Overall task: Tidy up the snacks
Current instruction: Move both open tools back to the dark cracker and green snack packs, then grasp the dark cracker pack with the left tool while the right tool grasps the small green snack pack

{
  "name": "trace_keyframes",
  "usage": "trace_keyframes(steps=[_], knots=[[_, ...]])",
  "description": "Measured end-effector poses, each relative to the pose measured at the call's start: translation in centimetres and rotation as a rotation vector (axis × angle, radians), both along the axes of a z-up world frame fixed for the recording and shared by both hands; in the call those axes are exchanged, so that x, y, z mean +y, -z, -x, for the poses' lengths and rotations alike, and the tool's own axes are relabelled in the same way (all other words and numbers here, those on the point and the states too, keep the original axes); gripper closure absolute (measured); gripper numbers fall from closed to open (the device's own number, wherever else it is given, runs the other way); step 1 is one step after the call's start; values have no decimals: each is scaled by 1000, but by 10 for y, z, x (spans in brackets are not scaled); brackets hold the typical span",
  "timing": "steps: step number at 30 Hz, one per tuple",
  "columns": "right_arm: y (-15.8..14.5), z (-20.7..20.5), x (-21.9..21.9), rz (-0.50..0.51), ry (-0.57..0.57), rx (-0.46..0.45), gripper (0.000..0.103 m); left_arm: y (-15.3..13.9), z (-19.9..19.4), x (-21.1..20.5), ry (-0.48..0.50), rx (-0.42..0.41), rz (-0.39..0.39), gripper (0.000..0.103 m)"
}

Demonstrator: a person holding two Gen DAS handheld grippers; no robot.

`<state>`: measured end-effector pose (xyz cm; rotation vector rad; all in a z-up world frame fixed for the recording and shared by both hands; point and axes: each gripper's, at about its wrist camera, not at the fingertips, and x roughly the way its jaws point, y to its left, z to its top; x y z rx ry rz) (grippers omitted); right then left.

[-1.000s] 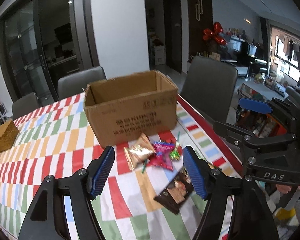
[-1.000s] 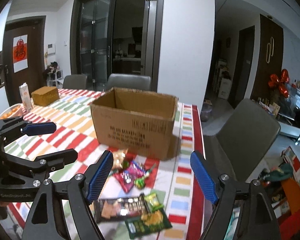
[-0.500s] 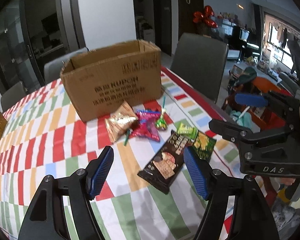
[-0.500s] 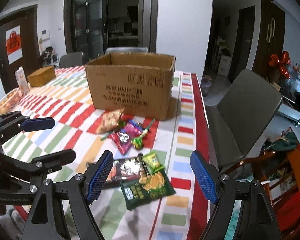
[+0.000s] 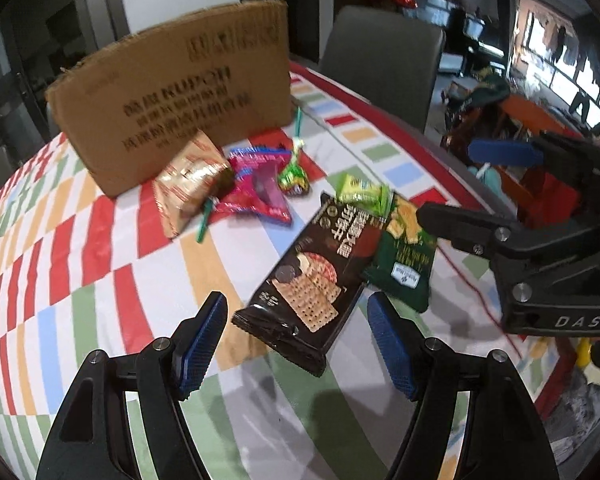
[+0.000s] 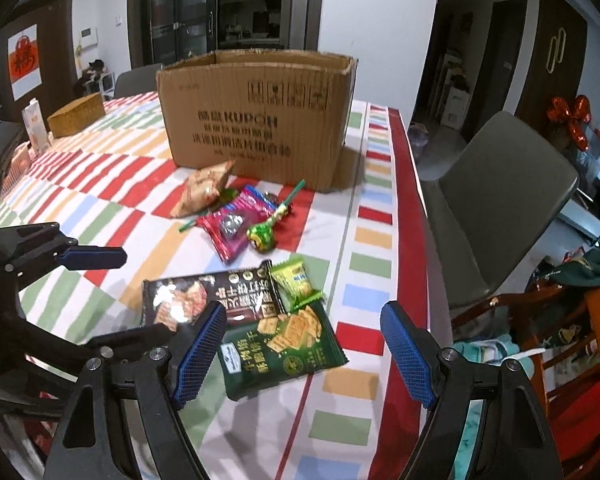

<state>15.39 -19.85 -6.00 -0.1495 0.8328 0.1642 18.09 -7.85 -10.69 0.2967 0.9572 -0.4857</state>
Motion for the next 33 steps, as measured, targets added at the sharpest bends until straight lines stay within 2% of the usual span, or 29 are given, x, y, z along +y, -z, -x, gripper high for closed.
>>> trace_keyframes(steps=[9,22,33], knots=[[16,-9,-4,10,1,43,23,21,-16,-11,31,27,-47,31],[25,-23,-12,4,2,71,23,30,-41,-24,45,61,2,31],[30,-40,-11,14,-41,85,24,27,-35,-18,9,42,46,51]])
